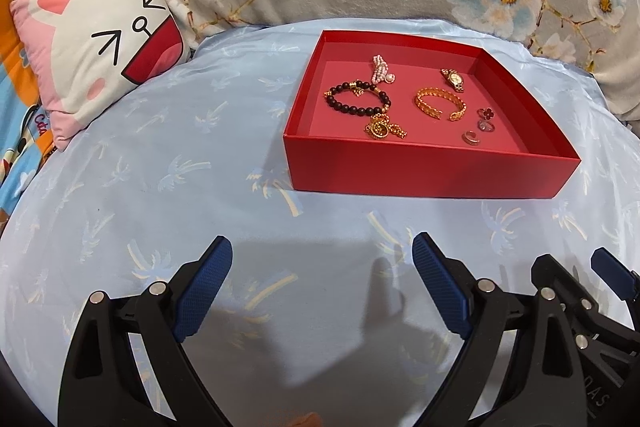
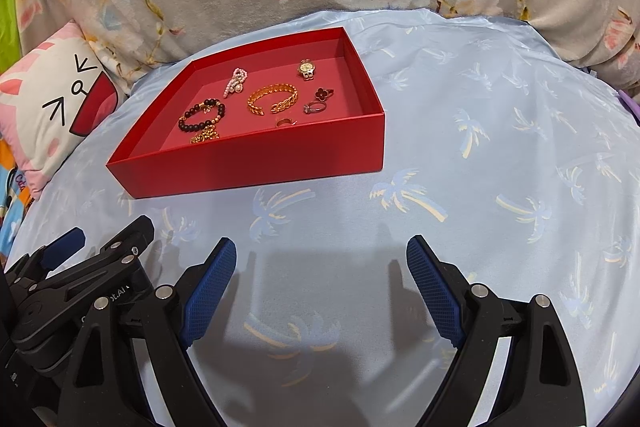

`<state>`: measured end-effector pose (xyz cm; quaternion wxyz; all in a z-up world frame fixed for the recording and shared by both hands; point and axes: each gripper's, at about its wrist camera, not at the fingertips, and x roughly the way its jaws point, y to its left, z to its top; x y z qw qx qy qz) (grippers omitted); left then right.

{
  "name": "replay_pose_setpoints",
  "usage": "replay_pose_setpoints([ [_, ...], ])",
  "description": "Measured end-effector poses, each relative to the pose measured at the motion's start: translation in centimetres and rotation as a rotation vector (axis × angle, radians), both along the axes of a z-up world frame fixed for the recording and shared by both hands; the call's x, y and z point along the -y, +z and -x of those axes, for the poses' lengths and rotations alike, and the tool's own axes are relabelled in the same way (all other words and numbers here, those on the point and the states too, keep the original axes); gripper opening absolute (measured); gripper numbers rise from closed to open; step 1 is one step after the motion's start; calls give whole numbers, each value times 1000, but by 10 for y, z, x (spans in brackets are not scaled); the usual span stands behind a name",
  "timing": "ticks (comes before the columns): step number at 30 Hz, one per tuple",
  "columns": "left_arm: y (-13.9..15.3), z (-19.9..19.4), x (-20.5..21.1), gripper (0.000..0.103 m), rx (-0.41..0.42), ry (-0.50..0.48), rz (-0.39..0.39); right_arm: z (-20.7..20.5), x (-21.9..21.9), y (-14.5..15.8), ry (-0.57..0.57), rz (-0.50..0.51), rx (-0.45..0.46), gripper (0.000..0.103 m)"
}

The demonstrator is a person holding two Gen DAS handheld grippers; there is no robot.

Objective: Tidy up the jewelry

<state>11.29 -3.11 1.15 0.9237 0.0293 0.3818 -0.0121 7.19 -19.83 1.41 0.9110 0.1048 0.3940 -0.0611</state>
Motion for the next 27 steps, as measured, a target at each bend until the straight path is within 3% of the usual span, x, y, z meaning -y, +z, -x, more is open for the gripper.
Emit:
replay_pose_setpoints([
  [27,1,3,0,89,12,3,7,1,0,2,1,4,8,86],
])
